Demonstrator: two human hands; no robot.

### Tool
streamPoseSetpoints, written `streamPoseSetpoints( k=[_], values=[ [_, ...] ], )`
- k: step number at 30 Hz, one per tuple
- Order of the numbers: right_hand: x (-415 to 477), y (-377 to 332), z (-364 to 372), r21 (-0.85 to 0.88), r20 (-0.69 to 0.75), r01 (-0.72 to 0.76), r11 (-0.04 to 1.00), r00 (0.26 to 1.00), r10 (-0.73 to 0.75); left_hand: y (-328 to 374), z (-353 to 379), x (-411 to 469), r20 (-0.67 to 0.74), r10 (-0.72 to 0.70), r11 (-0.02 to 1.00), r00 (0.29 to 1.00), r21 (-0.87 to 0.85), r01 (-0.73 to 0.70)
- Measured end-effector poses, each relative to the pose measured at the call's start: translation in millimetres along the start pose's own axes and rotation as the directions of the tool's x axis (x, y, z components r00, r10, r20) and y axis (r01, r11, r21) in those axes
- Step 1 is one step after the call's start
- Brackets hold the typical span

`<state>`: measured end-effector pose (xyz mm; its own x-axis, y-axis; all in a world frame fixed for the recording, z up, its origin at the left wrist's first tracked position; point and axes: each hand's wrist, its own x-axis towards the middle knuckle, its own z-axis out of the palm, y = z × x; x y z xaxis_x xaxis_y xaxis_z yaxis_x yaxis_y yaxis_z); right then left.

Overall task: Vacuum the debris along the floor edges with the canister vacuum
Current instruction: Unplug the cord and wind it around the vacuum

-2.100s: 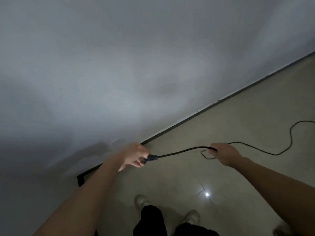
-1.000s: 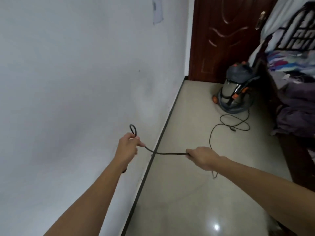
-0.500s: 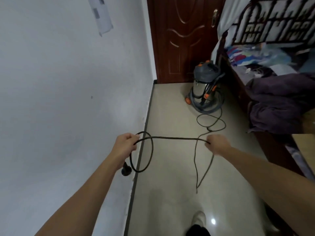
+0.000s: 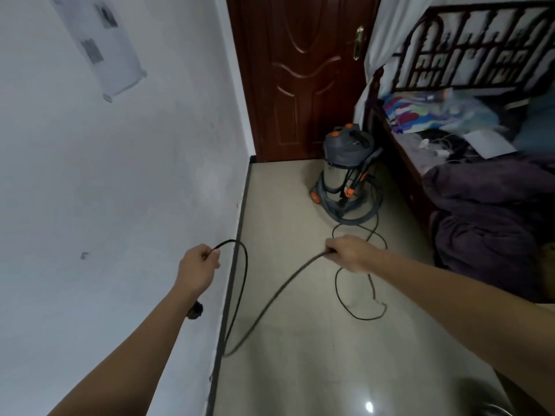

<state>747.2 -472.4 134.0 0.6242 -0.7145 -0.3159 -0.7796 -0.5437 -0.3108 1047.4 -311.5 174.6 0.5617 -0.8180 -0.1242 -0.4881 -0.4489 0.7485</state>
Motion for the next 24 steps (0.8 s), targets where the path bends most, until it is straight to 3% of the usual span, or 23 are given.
streamPoseSetpoints(
  k=[5, 10, 13, 16, 19, 21, 24],
  values=[
    [47.9, -37.7, -34.3, 0.383, -0.018, 0.075, 0.921, 0.997, -0.073, 42.7, 50.9, 60.9, 0.224, -0.071, 0.959, 0.972, -0.252, 0.128],
    [90.4, -32.4, -83.2, 0.660, -0.122, 0.038, 0.751, 0.991, 0.057, 83.1, 85.1, 127.0, 0.427, -0.021, 0.940, 0.904, -0.299, 0.163],
    [117.0, -21.0, -111.1, 0.701, -0.199, 0.044, 0.712, 0.971, 0.136, 115.5, 91.0, 171.1, 0.491, 0.078, 0.952, 0.868, -0.295, 0.081],
    [138.8, -5.3, -122.0, 0.558, -0.336, 0.049, 0.829, 0.926, 0.172, 140.3, 96.5, 208.6, 0.547, 0.157, 0.975, 0.822, -0.218, -0.042],
    [158.6, 23.3, -112.0, 0.335, -0.380, -0.190, 0.923, 0.869, 0.317, 162.0, 96.3, 249.7, 0.504, 0.198, 0.978, 0.841, -0.154, -0.138],
    [168.2, 54.9, -101.5, 0.316, -0.345, -0.405, 0.858, 0.794, 0.501, 176.6, 90.8, 284.1, 0.409, 0.186, 0.975, 0.894, -0.192, -0.115],
    [172.4, 115.3, -83.1, 0.413, -0.212, -0.626, 0.662, 0.640, 0.738, 192.4, 71.2, 339.9, 0.219, 0.064, 0.963, 0.974, -0.268, -0.003]
  ],
)
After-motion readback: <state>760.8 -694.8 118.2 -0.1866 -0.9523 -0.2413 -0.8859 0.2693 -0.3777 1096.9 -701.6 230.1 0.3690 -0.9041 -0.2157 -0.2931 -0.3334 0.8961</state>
